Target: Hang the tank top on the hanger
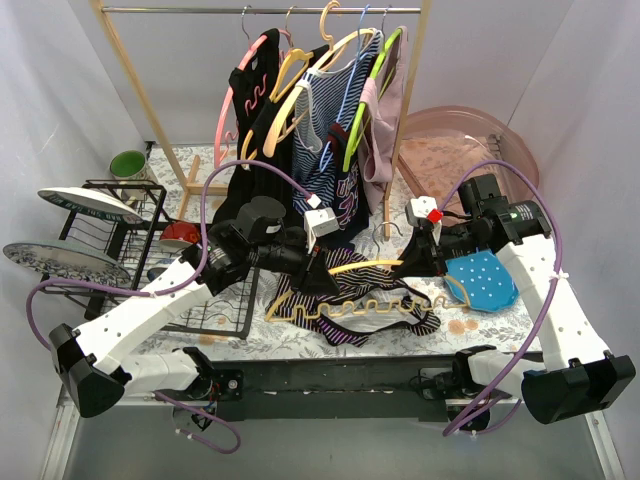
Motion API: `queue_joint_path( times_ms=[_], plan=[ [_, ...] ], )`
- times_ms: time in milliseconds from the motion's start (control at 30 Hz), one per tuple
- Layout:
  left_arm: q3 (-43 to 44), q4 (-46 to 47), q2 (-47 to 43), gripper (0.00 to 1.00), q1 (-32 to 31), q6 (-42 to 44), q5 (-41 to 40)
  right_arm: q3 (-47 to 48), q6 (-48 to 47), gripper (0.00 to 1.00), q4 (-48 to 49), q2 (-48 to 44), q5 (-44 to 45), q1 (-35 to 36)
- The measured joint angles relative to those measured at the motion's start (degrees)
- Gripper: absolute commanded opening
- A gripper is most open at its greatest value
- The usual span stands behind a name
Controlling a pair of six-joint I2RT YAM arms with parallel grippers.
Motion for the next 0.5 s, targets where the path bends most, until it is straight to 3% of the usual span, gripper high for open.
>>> queue_joint_path(
  times_ms=[67,100,133,233,333,500],
  plan=[
    [-1.07,1.46,-0.46,0.05,0.07,-0.74,0.09,0.0,-0.28,0.01,0.02,-0.37,0.76,0.24],
    [-1.84,2.54,-0.7,0.26,0.02,-1.14,-0.11,0.0,-0.26,0.01,0.11,-0.83,1.62,0.26],
    [-2.73,3.61,-0.98,0.4,0.0,-1.73,-0.28,0.04,-0.13,0.01,0.28,-1.46,2.43,0.33],
    [-5.25,6.38,-2.38,0.66,-0.26,-3.56,-2.91,0.09,0.55,0.01,0.59,-4.55,6.99,0.44],
    [-7.87,7.58,-4.74,0.75,-0.24,-5.66,-6.58,0.17,1.27,0.01,0.57,-8.52,11.5,0.13],
    [-12.33,6.84,-9.11,0.78,-0.24,-10.21,-15.87,0.15,1.53,0.01,-0.5,-14.64,16.83,-2.49]
  ],
)
